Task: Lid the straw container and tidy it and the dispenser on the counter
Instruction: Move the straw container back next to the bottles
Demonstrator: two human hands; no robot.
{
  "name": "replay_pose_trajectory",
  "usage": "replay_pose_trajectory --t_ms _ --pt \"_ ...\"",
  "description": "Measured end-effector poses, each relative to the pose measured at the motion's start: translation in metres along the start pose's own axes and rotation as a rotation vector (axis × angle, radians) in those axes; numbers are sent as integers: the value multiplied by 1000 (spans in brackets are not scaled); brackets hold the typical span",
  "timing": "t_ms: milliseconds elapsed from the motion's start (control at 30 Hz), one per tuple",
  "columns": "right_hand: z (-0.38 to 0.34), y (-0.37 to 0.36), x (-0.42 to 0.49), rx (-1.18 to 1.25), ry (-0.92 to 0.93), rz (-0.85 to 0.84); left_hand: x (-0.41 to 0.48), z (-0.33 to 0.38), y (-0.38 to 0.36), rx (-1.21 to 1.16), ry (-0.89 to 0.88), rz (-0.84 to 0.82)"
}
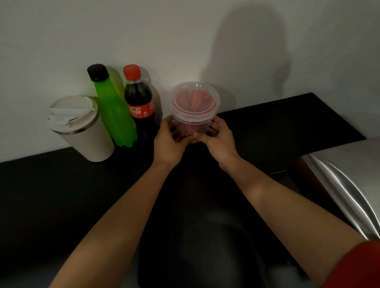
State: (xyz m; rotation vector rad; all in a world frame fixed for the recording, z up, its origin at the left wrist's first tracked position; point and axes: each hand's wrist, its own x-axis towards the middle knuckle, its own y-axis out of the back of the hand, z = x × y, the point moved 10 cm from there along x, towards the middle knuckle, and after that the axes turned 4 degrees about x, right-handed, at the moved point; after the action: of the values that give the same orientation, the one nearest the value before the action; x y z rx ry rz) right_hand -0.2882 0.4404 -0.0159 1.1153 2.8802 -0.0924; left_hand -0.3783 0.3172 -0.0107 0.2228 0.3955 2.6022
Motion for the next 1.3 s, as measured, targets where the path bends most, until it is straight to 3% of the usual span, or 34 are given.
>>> replay_pose_trajectory --t_ms 367,1300 --pt "1 -6 -1 45 5 -32 1 -3 -2 79 2 -38" --pt "0 9 -27 -188 -47 26 -35 0 10 150 65 -9"
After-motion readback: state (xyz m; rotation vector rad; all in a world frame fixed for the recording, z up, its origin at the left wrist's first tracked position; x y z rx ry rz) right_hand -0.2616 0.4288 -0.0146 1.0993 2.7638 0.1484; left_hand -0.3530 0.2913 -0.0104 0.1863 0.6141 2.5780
